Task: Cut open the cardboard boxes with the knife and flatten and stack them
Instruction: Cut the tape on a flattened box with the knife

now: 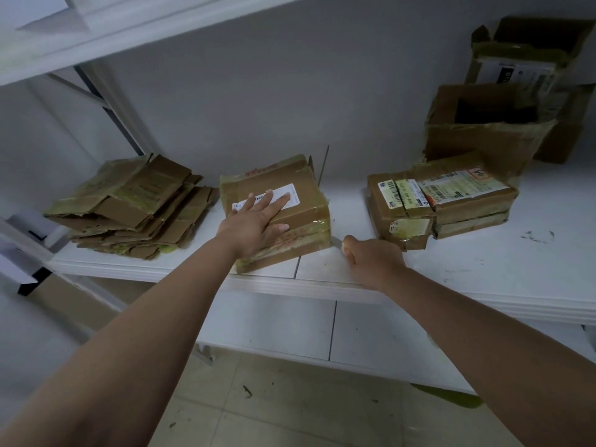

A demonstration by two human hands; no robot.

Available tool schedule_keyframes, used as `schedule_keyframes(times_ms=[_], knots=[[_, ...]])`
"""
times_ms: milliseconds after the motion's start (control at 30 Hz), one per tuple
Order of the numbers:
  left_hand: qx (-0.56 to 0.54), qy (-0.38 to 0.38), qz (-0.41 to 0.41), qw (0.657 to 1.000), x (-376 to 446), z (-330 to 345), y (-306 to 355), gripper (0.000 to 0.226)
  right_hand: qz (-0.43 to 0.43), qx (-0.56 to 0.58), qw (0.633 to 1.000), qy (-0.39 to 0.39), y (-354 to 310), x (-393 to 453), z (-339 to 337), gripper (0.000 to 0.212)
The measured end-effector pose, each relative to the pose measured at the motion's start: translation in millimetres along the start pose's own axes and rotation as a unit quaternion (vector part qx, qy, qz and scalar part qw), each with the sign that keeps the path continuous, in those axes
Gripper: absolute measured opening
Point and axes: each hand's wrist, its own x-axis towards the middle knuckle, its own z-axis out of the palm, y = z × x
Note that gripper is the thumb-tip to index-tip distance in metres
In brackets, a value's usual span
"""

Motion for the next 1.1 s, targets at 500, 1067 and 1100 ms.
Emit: schedule_keyframes(times_ms=[500, 1067, 1100], knots=[[-0.077, 0.054, 0.000, 0.996, -17.6, -20.7, -20.9, 0.071, 0.045, 0.132, 0.977, 0.163, 8.7, -18.4, 9.0, 0.023], [0.078, 0.076, 0.004, 0.994, -18.1, 2.2, -27.1, 0.057, -0.165, 0.065, 0.966, 0.187, -55.5, 10.8, -0.8, 0.033], [0.076, 0.077, 0.005, 0.994, -18.0, 3.1, -27.2, 0.057, -0.148, 0.060, 0.976, 0.148, -58.2, 11.0, -2.3, 0.041]])
